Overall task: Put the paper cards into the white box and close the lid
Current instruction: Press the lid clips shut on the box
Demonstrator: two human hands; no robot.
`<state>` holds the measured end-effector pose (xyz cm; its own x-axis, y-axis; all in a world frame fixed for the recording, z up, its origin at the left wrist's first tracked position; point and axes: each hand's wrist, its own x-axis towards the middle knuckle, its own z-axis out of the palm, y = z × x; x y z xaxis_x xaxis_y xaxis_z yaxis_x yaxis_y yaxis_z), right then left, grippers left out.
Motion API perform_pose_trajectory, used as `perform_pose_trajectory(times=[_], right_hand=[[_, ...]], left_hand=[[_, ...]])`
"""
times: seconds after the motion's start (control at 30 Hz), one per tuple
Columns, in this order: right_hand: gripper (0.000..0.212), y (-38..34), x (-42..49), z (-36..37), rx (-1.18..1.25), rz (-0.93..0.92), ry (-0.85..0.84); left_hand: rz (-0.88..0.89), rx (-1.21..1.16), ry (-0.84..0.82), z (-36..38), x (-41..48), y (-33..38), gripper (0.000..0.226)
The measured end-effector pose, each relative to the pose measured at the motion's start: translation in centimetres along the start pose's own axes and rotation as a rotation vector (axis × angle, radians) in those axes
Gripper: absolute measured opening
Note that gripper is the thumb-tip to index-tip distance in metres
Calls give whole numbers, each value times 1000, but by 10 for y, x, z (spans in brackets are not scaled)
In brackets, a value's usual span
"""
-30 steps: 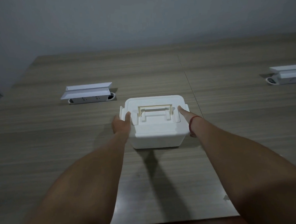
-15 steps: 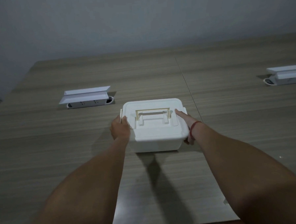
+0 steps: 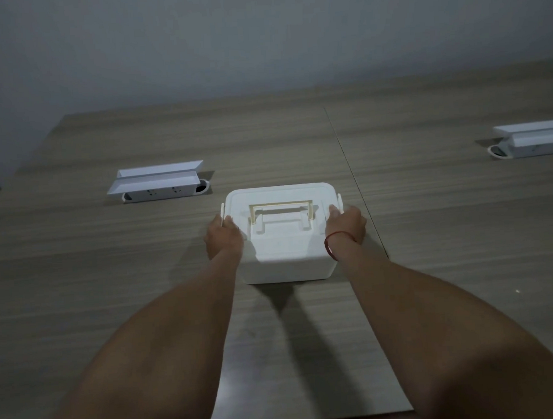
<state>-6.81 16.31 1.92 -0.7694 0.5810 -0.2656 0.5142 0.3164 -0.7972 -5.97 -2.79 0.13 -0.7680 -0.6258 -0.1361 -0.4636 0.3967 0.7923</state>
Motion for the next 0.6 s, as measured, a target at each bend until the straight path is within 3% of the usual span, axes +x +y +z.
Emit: perform_pose_trajectory(times=[0.23,0.33,0.47,0.6], right_hand=[[32,1,3,0,-59,-79,23],[34,3,2,1,-57,-108,23],[29,1,0,4,-48,-59,12],[27,-2,1,7,-44,-63,16]], left_hand=[[-316,69,-104,5,-1,38,108],[-238,109,-112,6,-3,30,97],[56,230,-177,-4,-9,2,80],[115,226,-125,-2,-3,-3,73]])
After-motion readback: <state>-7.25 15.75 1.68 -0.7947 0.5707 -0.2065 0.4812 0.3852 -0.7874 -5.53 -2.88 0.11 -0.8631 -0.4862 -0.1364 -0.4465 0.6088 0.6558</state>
